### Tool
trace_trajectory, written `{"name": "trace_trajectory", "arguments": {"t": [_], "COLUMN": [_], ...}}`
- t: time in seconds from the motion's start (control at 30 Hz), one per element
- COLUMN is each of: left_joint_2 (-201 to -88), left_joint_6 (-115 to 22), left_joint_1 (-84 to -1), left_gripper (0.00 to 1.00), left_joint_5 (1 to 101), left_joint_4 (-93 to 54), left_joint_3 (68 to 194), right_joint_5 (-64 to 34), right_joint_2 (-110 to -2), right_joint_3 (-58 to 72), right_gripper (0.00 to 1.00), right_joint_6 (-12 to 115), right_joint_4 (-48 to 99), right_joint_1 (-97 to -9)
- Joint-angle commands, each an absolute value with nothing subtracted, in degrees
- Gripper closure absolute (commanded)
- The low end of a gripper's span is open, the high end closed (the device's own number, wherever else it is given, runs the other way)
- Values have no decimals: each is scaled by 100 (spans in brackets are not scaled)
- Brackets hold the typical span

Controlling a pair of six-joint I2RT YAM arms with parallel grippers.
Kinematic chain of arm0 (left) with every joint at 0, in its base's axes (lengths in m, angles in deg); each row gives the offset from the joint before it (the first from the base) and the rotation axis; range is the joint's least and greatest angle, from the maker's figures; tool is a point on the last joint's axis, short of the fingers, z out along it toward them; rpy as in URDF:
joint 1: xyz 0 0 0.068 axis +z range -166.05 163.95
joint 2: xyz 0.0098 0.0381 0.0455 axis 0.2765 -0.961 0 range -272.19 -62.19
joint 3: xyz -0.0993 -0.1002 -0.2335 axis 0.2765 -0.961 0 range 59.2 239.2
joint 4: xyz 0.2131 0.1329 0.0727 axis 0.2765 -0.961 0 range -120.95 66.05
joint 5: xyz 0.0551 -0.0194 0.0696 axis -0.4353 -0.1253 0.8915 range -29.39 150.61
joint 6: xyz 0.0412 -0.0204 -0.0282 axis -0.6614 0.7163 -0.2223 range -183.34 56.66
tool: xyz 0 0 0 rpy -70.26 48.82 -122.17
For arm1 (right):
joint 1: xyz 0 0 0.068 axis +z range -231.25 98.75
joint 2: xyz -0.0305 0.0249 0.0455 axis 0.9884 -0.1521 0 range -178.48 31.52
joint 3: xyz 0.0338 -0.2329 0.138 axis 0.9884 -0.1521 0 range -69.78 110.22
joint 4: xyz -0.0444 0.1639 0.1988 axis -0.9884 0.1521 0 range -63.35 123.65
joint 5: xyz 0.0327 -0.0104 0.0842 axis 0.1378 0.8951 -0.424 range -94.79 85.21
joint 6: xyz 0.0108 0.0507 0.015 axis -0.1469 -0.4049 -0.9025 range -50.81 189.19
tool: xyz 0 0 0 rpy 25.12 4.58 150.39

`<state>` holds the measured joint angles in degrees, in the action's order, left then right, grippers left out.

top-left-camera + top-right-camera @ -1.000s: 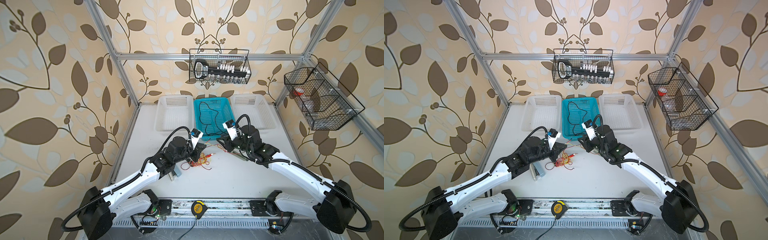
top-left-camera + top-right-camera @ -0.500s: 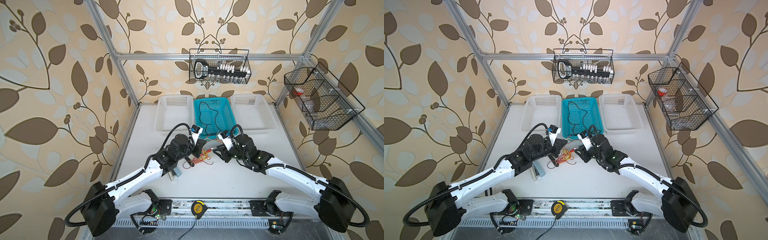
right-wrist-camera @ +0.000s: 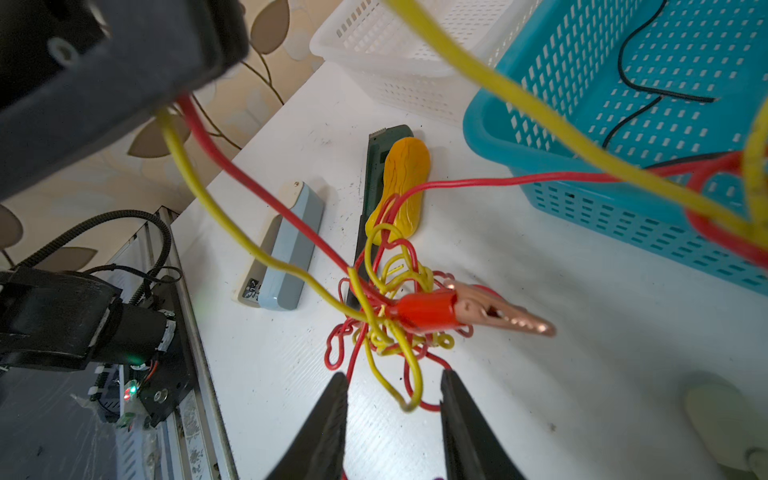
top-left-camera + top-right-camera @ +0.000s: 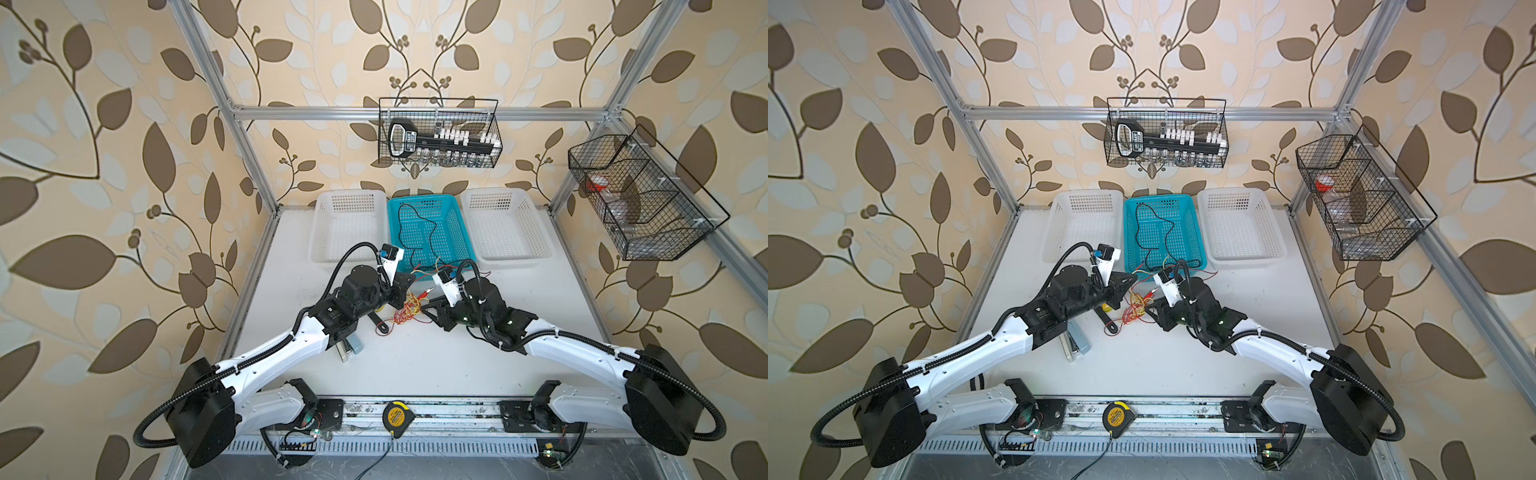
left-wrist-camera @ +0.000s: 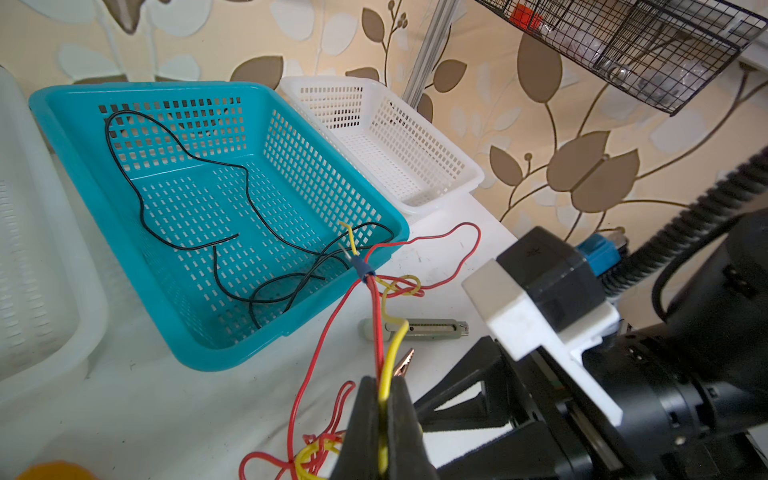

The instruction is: Untangle the cables

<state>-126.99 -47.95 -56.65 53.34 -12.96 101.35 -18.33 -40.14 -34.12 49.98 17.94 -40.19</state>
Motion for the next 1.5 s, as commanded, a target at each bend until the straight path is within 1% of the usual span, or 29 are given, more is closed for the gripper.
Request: {"name": "trace_trajectory", "arguments": {"t": [0.0, 0.07, 0.23, 0.43, 0.47, 0.5, 0.53, 0.57, 0.63, 0.73, 0.77, 0.97, 1.17, 1.23, 1.33, 1.47], "left_joint_2": [-12660, -12653, -12653, -12723, -12723, -12723, -12710, -12685, -12608, -12444, -12376, -11934, -12004, -12187, -12554, -12931], "left_joint_6": [-4620, -4605, -4597, -4636, -4646, -4657, -4673, -4675, -4680, -4705, -4716, -4747, -4633, -4613, -4593, -4521], "left_joint_1": [-5726, -5725, -5720, -5723, -5726, -5721, -5723, -5728, -5726, -5721, -5719, -5724, -5723, -5723, -5721, -5724], "left_gripper": [100, 100, 100, 100, 97, 84, 67, 53, 28, 4, 1, 1, 4, 8, 17, 35], "left_joint_5": [5303, 5297, 5357, 5472, 5492, 5504, 5542, 5571, 5632, 5665, 5664, 5644, 5536, 5403, 5226, 4981], "left_joint_4": [-787, -744, -705, -1012, -1076, -1137, -1189, -1209, -1225, -1280, -1296, -1327, -1074, -969, -819, -722], "left_joint_3": [10350, 10344, 10299, 10232, 10206, 10183, 10137, 10076, 9954, 9804, 9737, 9409, 9320, 9381, 9493, 9630], "right_joint_5": [-1891, -1878, -1842, -1779, -1780, -1757, -1719, -1674, -1520, -1351, -1303, -1404, -2280, -2518, -2802, -2967], "right_joint_2": [-4151, -4235, -4334, -3986, -3864, -3750, -3607, -3463, -3184, -2783, -2667, -2377, -2539, -2578, -2602, -2599], "right_joint_3": [-3264, -3243, -3204, -3111, -3103, -3096, -3102, -3120, -3161, -3268, -3291, -3332, -3269, -3264, -3290, -3310], "right_gripper": [66, 70, 100, 100, 100, 100, 100, 100, 100, 100, 100, 100, 100, 100, 100, 100], "right_joint_6": [4793, 4780, 4718, 4928, 4984, 5009, 5021, 5001, 4935, 4791, 4749, 4721, 4870, 4871, 4827, 4772], "right_joint_4": [1523, 1497, 1332, 1531, 1616, 1673, 1752, 1835, 1979, 2128, 2180, 2414, 2335, 2238, 1988, 1800], "right_joint_1": [-3976, -3968, -3968, -3974, -3979, -3989, -4009, -4048, -4121, -4279, -4333, -4445, -4435, -4439, -4434, -4435]}}
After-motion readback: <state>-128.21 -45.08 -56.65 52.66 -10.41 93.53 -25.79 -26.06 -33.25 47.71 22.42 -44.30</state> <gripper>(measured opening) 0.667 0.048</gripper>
